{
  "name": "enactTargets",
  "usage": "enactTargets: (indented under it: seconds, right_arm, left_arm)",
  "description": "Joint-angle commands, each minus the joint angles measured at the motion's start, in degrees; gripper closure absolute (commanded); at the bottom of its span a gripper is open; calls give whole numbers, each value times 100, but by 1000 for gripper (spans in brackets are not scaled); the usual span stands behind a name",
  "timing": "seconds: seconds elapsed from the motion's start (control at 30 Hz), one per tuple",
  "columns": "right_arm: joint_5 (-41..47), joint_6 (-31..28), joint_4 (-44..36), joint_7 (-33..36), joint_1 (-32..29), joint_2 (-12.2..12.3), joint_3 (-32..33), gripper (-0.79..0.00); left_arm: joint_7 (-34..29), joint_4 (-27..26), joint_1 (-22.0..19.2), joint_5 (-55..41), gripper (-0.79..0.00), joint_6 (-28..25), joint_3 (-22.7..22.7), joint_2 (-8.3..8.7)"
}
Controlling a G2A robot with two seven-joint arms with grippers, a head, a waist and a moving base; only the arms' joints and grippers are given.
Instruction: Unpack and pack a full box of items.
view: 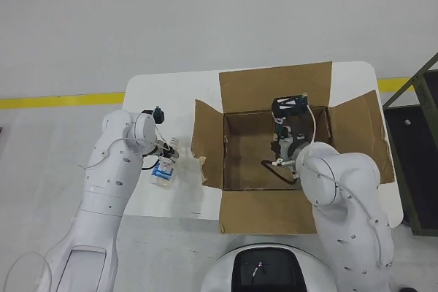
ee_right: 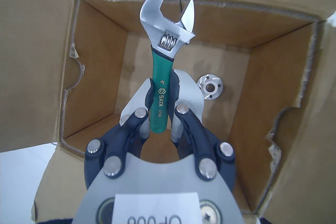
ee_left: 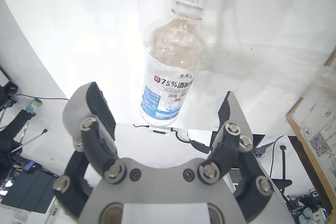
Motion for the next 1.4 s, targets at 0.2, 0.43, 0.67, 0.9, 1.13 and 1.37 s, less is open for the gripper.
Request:
enactTargets:
  seconds: [0.2,0.43,0.67,0.9,1.13,1.37]
  right_arm:
    - [293,-276,-997,335,386,82,710,0]
    - [666,-573,-1890,472,396,176,1432,0]
    - [1117,-512,-2023,351,304,255,2151,0]
    - [1117,-512,-2023,351,304,255,2151,0]
    - [1174,-516,-2011,64,211,279,2266,0]
    - [1107,-775,-1937,27,458,437,3104,0]
  left_arm:
    - [0,0,0,0,-785,0,0,0]
    - [0,0,0,0,-785,0,0,0]
    - [0,0,0,0,-785,0,0,0]
    - [0,0,0,0,-785,0,0,0]
    - [0,0,0,0,-785,0,0,0]
    - [0,0,0,0,-785,0,0,0]
